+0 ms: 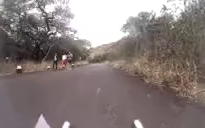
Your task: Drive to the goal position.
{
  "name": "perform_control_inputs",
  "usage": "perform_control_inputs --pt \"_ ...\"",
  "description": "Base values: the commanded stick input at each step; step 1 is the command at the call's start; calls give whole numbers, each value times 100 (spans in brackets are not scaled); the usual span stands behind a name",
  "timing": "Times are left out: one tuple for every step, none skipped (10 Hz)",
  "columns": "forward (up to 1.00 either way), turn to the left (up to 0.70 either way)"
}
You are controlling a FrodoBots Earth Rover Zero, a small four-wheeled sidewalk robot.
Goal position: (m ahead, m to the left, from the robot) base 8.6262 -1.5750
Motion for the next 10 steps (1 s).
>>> perform_control_inputs --pt "50 0" --pt "50 0" --pt "50 0" --pt "50 0" --pt "50 0" --pt "50 0" --pt "50 0" --pt "50 0" --pt "50 0" --pt "50 0"
